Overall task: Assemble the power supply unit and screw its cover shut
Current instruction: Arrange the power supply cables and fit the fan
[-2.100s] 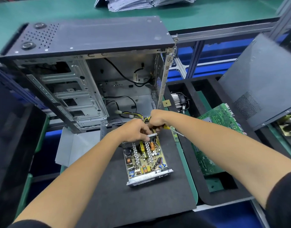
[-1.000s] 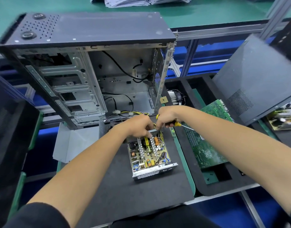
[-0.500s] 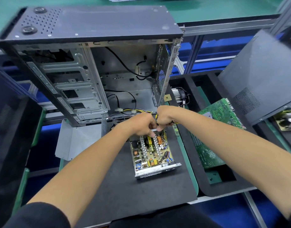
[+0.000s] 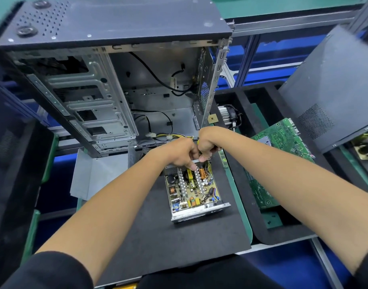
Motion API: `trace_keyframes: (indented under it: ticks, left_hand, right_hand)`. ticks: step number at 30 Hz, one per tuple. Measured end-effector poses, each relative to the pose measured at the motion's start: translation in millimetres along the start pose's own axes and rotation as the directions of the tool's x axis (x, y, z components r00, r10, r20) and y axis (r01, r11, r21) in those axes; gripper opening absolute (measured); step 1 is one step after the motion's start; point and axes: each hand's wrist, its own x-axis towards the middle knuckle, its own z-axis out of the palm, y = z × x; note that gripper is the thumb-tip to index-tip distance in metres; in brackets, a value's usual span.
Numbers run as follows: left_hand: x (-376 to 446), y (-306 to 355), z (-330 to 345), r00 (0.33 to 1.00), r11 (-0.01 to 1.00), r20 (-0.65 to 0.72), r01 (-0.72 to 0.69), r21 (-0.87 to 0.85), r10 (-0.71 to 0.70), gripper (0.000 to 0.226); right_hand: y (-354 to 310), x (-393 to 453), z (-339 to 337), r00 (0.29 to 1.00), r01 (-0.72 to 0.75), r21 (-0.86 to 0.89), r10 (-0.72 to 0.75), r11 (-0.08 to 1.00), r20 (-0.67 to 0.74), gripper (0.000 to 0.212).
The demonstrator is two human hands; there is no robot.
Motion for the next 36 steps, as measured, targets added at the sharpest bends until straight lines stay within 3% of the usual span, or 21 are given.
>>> trace_keyframes:
  ticks: [2,4,7,9,11,12,16,18,20,23,27,33,36]
  left_hand:
    - [-1.7,-1.4,-0.4,1.000,1.000,-0.004,-0.009,0.009,0.009,0.025]
    - [-7.9,-4.3,-3.2,0.999,0.999,0.001,-0.046,0.008,0.046,0.021]
    - [-20.6,-18.6,-12.1,0.992,1.000,-0.127,0.005,0.000,-0.005,0.032]
    - [-28.2,-31.0,-22.5,0.952,0.985,-0.285,0.145,0.094,-0.113,0.030]
    - [-35.6,-41.2,-31.5,0.912,0.935,-0.367,0.278,0.219,-0.185,0.009]
    - [-38.6,-44.4,-34.1,0.918,0.909,-0.341,0.307,0.283,-0.204,0.012]
    - [-44.7,-55.0,-25.0,0.955,0.783,-0.044,0.265,0.562,-0.292,0.071]
    - [-45.6,-60.0,-13.2,0.943,0.740,0.013,0.252,0.624,-0.332,0.103]
    - [-44.9,-63.4,-0.7,0.943,0.713,0.004,0.248,0.656,-0.332,0.117]
    - [-41.9,-67.7,12.0,0.957,0.666,-0.063,0.244,0.705,-0.284,0.114]
    - [-41.5,-70.5,11.2,0.970,0.634,-0.111,0.226,0.739,-0.216,0.092]
    - [-61.1,-56.0,-25.3,0.958,0.781,-0.239,0.271,0.563,-0.160,0.093]
    - [-75.3,-44.5,-45.8,0.955,0.858,-0.280,0.222,0.463,-0.096,0.091]
  right_hand:
    - [5.2,-2.1,2.8,1.000,0.003,0.065,-0.004,0.998,0.013,0.041]
    - [15.6,-4.4,5.7,1.000,0.028,0.257,-0.029,0.966,-0.001,0.038]
    - [35.3,-5.1,11.5,0.985,0.124,0.653,-0.015,0.747,-0.170,0.032]
    - [43.4,-6.2,11.5,0.963,0.184,0.770,0.046,0.611,-0.267,0.028]
    - [43.0,-6.8,8.5,0.949,0.197,0.740,0.063,0.643,-0.308,0.029]
    - [40.1,-7.8,7.1,0.948,0.186,0.693,0.059,0.697,-0.314,0.030]
    - [21.0,-11.1,6.9,0.948,0.187,0.567,0.004,0.802,-0.318,0.023]
    - [12.1,-12.2,8.5,0.942,0.206,0.526,-0.023,0.825,-0.334,0.022]
    - [5.8,-12.4,8.8,0.940,0.222,0.495,-0.049,0.840,-0.338,0.025]
    - [1.0,-12.1,9.3,0.939,0.233,0.483,-0.066,0.844,-0.338,0.026]
    - [-1.4,-16.2,9.7,0.935,0.252,0.483,-0.083,0.838,-0.344,0.022]
    - [-11.5,-22.9,0.3,0.915,0.322,0.473,-0.141,0.820,-0.378,0.022]
    - [-20.8,-29.5,-6.4,0.875,0.405,0.454,-0.192,0.793,-0.444,0.032]
